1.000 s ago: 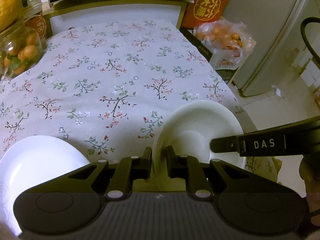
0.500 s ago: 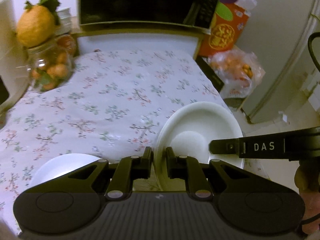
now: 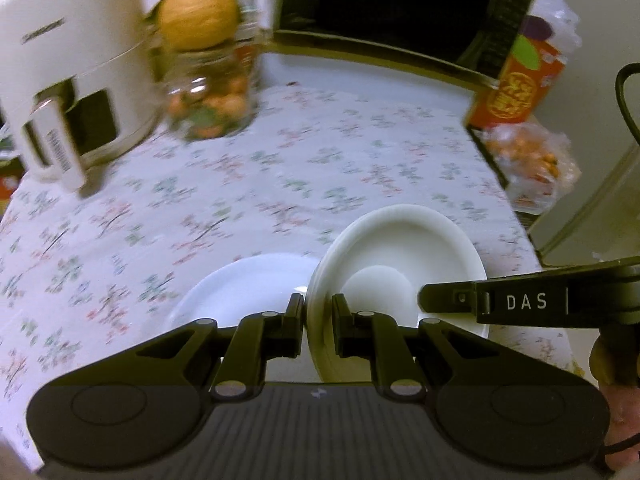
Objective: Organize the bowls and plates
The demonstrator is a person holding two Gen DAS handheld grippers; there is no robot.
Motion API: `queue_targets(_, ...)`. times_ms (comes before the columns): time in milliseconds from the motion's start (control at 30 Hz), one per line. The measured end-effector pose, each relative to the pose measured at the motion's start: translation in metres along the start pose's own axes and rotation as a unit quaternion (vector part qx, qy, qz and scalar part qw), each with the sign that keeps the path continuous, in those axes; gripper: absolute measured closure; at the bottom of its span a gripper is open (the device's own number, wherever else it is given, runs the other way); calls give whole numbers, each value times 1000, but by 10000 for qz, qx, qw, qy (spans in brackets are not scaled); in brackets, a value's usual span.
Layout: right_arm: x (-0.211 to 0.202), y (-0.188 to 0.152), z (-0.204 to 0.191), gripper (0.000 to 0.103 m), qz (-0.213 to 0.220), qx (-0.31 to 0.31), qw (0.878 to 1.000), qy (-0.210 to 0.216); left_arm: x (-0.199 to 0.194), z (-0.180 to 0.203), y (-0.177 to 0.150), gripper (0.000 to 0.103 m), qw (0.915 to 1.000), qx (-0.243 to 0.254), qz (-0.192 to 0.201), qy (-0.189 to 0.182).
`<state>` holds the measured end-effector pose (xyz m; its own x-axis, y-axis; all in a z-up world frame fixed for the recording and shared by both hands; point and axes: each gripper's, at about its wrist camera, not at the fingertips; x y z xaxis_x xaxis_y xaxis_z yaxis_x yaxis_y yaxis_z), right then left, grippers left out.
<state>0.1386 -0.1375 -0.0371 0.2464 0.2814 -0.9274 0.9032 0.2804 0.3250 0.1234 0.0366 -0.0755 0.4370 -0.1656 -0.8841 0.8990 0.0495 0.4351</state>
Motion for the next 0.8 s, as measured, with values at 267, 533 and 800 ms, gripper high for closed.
queue_targets(267,33,0,-35,89,-474,-251,9985,58,7,-25,-8,90,9994,-154,-191,228)
queue_targets(533,48,1,-40,89,-732,-244,9970,65,14,-36,-10,90,9988,-240,-346,231)
queue_targets(800,58,0,-45,89,-902,-274,9955,113,15,-41,-13,89,9984,-246,-387,339)
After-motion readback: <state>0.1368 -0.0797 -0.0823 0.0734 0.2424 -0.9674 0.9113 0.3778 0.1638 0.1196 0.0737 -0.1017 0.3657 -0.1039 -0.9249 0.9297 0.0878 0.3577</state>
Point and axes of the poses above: each gripper's, at about its wrist camera, not at the fingertips, and x roughly the way its jaws point, z to its right, y to its top, and after that the axes turned 10 degrees about -z, right-handed
